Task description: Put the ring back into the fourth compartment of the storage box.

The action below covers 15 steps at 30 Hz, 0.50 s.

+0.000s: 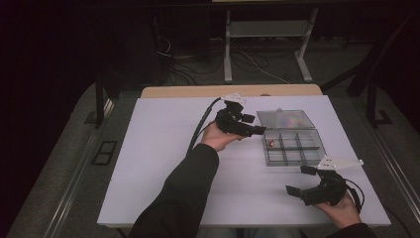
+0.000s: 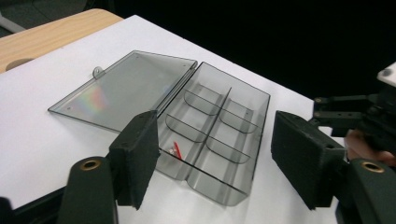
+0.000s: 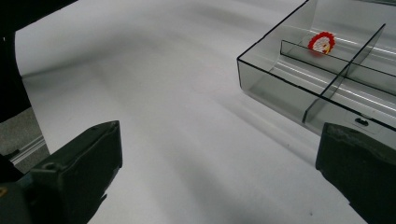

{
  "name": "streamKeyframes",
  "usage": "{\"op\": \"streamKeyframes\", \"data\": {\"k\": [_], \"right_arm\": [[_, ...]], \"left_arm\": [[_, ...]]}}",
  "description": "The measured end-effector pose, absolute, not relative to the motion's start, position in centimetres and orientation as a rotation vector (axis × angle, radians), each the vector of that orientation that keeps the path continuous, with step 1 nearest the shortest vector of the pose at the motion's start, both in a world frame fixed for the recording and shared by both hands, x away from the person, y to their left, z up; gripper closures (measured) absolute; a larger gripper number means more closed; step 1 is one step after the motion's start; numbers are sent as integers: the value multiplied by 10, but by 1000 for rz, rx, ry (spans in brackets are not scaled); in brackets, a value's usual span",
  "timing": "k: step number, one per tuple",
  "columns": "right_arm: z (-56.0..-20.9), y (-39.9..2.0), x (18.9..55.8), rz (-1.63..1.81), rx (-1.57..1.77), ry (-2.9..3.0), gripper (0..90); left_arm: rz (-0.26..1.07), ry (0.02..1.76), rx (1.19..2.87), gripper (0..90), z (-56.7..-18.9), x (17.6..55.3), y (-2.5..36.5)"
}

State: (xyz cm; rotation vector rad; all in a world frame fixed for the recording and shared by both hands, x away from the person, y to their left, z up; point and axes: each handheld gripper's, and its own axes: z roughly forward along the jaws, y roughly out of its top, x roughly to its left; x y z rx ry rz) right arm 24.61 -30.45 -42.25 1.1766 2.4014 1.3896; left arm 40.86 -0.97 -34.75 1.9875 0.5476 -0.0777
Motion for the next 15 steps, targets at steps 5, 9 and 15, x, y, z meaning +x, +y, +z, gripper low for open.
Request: {"op": "streamKeyframes", "data": {"k": [5, 9, 15], "right_arm": [[-423, -304, 246, 1389, 1171, 2399, 0], [-423, -304, 246, 1391, 1168, 2400, 0], [-423, -303, 246, 1389, 1166, 2403, 0]], "left_arm": [[-95, 566, 1974, 236, -345, 402, 2], [-89, 581, 1979, 182, -345, 396, 11], [-70, 605, 1977, 115, -347, 384, 24]]}}
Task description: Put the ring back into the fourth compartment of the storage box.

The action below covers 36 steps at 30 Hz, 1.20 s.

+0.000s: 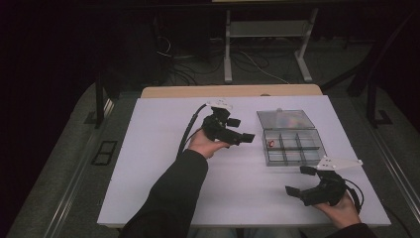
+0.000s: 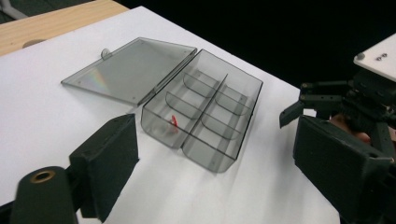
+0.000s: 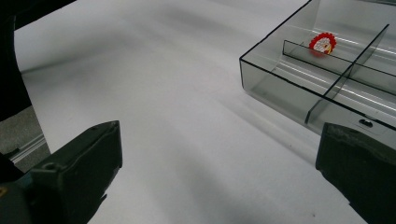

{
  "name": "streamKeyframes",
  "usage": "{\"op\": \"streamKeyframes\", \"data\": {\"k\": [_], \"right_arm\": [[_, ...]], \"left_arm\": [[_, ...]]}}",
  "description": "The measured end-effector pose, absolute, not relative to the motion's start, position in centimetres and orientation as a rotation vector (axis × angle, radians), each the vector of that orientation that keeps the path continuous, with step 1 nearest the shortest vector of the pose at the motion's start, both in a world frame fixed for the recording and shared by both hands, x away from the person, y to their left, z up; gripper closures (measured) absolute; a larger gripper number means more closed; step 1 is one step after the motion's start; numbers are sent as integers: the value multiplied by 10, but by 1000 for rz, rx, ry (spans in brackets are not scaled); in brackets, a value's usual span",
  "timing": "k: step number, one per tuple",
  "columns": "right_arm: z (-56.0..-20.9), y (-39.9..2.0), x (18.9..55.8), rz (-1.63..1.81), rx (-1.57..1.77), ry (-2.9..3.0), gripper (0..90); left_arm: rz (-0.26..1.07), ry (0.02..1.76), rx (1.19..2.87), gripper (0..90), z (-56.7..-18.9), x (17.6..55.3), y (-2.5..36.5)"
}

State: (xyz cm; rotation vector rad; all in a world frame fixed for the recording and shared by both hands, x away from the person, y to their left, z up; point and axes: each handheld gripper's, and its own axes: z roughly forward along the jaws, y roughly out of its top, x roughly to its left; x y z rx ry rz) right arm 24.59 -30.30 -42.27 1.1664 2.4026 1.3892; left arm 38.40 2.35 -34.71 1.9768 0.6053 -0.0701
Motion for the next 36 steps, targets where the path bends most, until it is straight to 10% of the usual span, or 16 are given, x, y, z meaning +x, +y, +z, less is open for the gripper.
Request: {"op": "streamKeyframes", "data": {"k": [5, 36], "right_arm": [[-423, -303, 246, 1385, 1164, 2403, 0], [-424, -301, 246, 1371, 1170, 2405, 0]], "left_arm": [[-54, 645, 1979, 2, -348, 375, 36], [44, 797, 1904, 0, -383, 313, 138]]}}
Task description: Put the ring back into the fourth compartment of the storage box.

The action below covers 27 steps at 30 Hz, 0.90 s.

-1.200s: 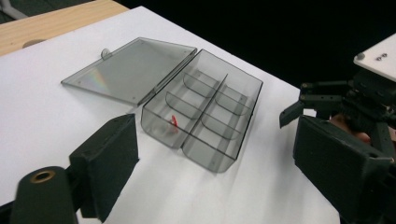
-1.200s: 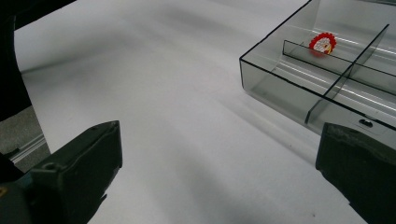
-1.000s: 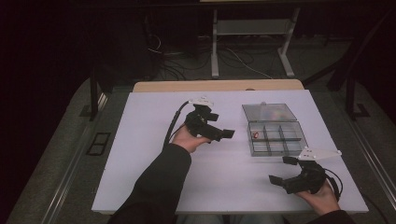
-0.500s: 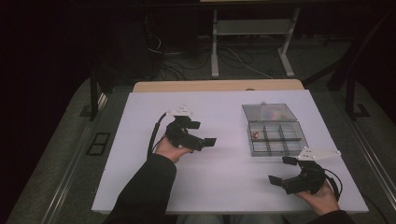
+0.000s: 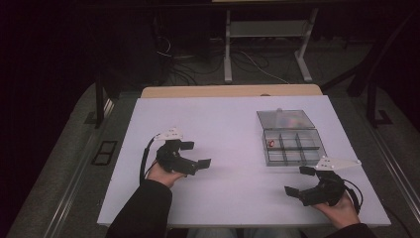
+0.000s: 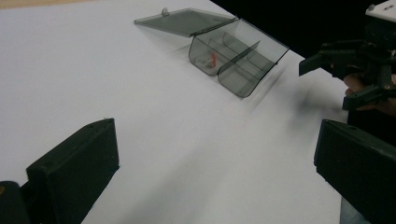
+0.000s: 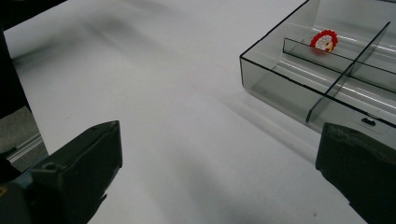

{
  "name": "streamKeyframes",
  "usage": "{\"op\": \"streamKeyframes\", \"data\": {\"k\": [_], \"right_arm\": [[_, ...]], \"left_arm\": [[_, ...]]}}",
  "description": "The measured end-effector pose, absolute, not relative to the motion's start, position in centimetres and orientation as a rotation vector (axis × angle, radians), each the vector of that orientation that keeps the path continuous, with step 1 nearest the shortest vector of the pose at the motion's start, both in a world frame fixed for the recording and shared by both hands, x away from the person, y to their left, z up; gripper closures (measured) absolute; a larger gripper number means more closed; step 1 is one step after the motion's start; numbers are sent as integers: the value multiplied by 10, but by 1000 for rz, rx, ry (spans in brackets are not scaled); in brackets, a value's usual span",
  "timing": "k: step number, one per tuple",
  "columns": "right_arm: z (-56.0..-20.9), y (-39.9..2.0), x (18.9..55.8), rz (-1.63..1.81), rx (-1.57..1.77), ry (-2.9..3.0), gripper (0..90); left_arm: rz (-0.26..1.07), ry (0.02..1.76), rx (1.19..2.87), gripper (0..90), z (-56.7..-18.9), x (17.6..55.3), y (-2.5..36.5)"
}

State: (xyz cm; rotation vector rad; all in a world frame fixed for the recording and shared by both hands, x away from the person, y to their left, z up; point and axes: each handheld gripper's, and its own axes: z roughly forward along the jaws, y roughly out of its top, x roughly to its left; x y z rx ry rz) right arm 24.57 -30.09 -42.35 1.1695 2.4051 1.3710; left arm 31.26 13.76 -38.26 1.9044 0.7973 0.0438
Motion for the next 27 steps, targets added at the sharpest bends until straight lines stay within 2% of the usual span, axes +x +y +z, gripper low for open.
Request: {"op": "streamKeyframes", "data": {"k": [14, 27], "right_arm": [[-423, -300, 245, 1369, 1165, 2404, 0], [-424, -301, 245, 1366, 1171, 2405, 0]], "left_arm": [[37, 834, 1904, 0, -415, 283, 158], [28, 859, 1900, 0, -432, 274, 172]]}}
